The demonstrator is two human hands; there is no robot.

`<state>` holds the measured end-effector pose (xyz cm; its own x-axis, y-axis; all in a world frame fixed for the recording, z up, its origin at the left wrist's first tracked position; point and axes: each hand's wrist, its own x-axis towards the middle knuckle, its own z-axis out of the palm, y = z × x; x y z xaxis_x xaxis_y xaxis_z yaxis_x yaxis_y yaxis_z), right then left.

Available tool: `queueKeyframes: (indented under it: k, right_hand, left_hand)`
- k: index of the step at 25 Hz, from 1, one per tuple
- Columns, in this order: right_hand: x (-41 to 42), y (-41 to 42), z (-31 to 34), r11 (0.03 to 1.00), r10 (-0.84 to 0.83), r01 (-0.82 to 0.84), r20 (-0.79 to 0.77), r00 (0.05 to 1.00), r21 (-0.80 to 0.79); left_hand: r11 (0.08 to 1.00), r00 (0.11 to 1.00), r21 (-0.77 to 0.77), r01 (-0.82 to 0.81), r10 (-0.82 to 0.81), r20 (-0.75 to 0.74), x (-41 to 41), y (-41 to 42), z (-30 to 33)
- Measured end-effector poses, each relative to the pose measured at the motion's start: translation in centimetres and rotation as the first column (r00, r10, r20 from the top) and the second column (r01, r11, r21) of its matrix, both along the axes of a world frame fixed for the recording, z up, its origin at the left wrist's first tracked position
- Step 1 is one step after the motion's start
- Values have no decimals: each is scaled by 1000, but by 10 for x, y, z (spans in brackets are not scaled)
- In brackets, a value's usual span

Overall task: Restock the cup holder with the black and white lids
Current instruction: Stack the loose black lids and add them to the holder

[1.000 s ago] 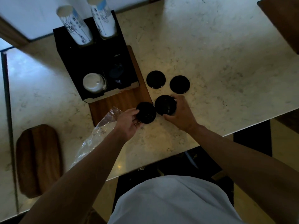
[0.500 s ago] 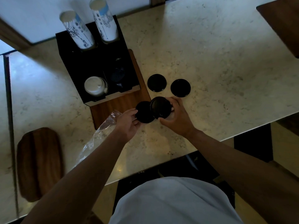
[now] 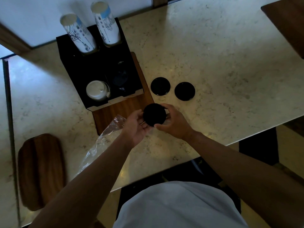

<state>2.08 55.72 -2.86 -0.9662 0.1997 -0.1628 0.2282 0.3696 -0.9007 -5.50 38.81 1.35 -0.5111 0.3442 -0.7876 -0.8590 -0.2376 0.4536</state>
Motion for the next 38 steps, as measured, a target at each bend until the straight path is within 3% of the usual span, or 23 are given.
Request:
queueKeyframes:
  k: [5,7,11,15,16,18,21,24,26,28,33,38]
  right_hand:
    - [-6,6,-2,999,-24,25,38,999,-26]
    - [-11,12,-2,987,-67,84,122,990,-135]
    - [-24,34,-5,869,-219,294,225,950,-398]
    - [-36,56,-6,823,-187,290,250,950,-488]
    - [-40,61,-6,851,-184,281,249,951,-443]
    - [-50,75,-6,941,-285,309,174,943,-137]
    - [-59,104,-12,859,-353,320,10,935,400]
    - [-63,120,-20,781,-180,30,178,967,623]
    - [-63,120,-24,768,-134,-43,226,965,639]
    - [-60,117,-27,790,-138,3,172,975,614]
    - [-51,96,-17,943,-208,188,46,977,274]
    - [-44,62,-1,977,-86,95,-56,995,189]
  left_hand:
    - [995,992,-51,85,-89,-87,-6,6,-8]
    - [995,993,-37,88,-90,-75,-12,11,-10]
    - [997,996,7,83,-83,-27,-21,27,-13]
    - [998,998,14,63,-63,17,-31,42,-14]
    - [999,998,19,49,-49,26,-34,46,-14]
    - [1000,999,5,21,-21,35,-40,53,-15]
    - [999,999,-42,8,-6,37,-46,58,-19]
    - [998,998,-54,-8,12,61,-50,59,-24]
    - [998,997,-58,-20,25,77,-53,59,-27]
    - [997,996,-66,-29,35,87,-55,59,-29]
    - [997,995,-73,-26,32,90,-54,57,-32]
    - [998,991,-25,-56,58,117,-50,47,-31]
